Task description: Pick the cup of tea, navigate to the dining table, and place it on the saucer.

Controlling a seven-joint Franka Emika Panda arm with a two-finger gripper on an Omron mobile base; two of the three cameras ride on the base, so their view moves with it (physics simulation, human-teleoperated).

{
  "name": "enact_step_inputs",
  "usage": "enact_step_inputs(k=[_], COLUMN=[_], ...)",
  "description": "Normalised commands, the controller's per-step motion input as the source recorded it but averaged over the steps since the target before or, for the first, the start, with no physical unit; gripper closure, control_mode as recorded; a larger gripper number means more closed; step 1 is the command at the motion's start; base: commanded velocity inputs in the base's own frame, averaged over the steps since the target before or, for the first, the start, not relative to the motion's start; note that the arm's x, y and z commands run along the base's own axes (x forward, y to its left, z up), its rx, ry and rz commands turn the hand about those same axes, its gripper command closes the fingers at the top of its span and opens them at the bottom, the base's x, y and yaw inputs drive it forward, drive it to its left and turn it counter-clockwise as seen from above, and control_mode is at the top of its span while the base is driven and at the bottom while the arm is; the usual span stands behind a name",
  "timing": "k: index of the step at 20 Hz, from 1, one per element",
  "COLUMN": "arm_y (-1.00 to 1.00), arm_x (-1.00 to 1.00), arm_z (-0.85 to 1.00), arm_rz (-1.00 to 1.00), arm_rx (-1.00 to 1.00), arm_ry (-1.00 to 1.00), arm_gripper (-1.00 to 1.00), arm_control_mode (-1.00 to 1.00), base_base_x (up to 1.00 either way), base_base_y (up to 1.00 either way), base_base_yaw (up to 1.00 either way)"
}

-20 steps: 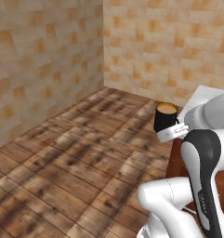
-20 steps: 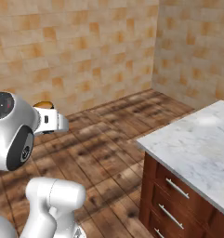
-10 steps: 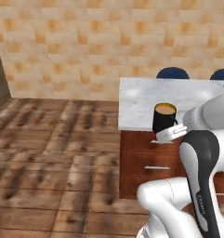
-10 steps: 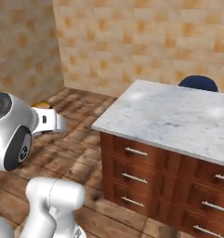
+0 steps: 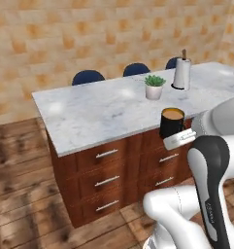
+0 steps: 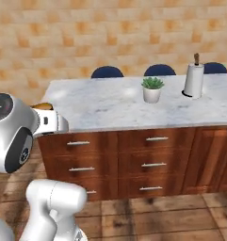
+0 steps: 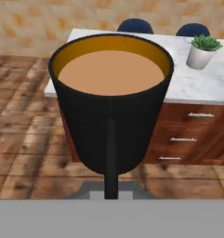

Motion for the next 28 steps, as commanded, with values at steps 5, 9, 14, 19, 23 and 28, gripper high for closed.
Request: enact_step_inputs(k=[5, 9, 14, 19, 23, 28], arm_y=[0.0, 0.0, 0.0, 0.0, 0.0, 0.0], arm_x=[0.0, 0.0, 0.0, 0.0, 0.0, 0.0], arm_z=[0.0, 0.0, 0.0, 0.0, 0.0, 0.0], arm_rz=[0.0, 0.0, 0.0, 0.0, 0.0, 0.0], arm_rx=[0.0, 0.0, 0.0, 0.0, 0.0, 0.0], arm_ry=[0.0, 0.0, 0.0, 0.0, 0.0, 0.0], arm_gripper=[1.0, 1.0, 1.0, 1.0, 1.0, 1.0], arm_control_mode=[1.0, 1.0, 1.0, 1.0, 1.0, 1.0], base_base_x=[0.0, 0.0, 0.02, 0.6, 0.29, -0.07], base_base_y=[0.06, 0.1, 0.12, -0.31, -0.29, 0.05], base_base_yaw=[-0.67, -0.6, -0.35, -0.03, -0.01, 0.01])
